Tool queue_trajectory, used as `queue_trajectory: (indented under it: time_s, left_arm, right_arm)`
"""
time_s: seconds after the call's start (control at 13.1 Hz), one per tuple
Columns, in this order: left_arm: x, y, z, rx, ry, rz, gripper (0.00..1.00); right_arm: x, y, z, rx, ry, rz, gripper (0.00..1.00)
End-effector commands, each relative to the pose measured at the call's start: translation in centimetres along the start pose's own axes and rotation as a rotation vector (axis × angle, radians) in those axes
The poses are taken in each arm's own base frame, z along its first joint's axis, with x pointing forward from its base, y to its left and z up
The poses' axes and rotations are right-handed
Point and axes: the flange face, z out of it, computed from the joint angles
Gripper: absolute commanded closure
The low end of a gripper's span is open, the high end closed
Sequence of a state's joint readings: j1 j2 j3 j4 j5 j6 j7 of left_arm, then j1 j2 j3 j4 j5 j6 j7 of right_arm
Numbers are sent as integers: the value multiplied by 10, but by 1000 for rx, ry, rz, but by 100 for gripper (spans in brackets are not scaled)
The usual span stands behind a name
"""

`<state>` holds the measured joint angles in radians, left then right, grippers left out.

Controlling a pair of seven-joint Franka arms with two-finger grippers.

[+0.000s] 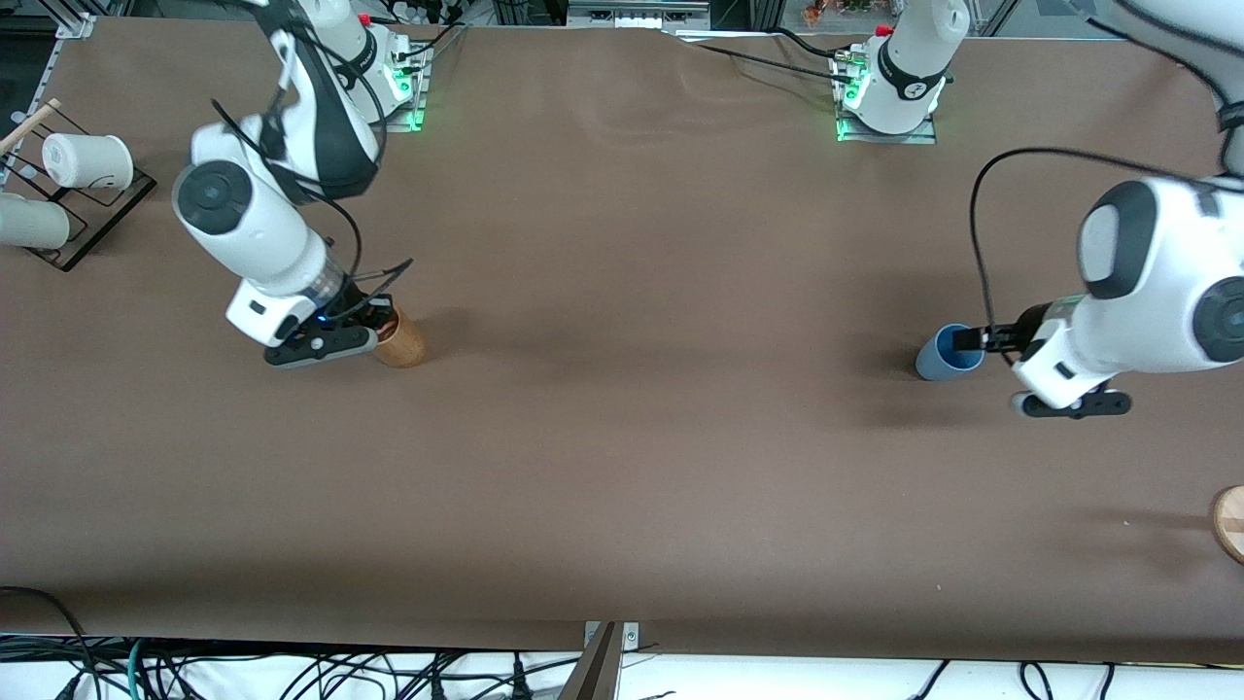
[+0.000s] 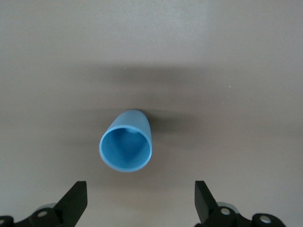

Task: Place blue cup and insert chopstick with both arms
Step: 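Grasp the chopstick with the right gripper while the left gripper grasps the blue cup, then lift the chopstick out with the right gripper while the left gripper lifts the cup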

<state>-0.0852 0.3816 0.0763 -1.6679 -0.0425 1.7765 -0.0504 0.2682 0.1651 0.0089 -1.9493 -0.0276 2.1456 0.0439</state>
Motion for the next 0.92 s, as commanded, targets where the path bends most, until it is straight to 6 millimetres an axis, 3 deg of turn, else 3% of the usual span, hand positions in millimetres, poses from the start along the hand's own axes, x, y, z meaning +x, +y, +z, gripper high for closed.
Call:
queue_trajectory:
  time_s: [0.0, 0.15, 0.23, 0.61, 0.84]
  left_arm:
    - [-16, 8, 31, 25, 45, 44, 0]
    - [-34, 17, 47, 86, 104, 98, 0]
    - [-42, 18, 55, 91, 112, 107, 0]
    - [-62, 19, 102, 84, 159, 125, 0]
    - [-66, 18, 118, 79, 185, 129, 0]
  right_arm:
    - [1, 0, -84, -15, -27, -11, 100]
    - [3, -3, -135, -16, -49, -17, 100]
    - [3, -2, -150, -17, -56, -15, 100]
    - [2, -2, -171, -13, -48, -50, 100]
    - [0, -1, -187, -15, -43, -45, 100]
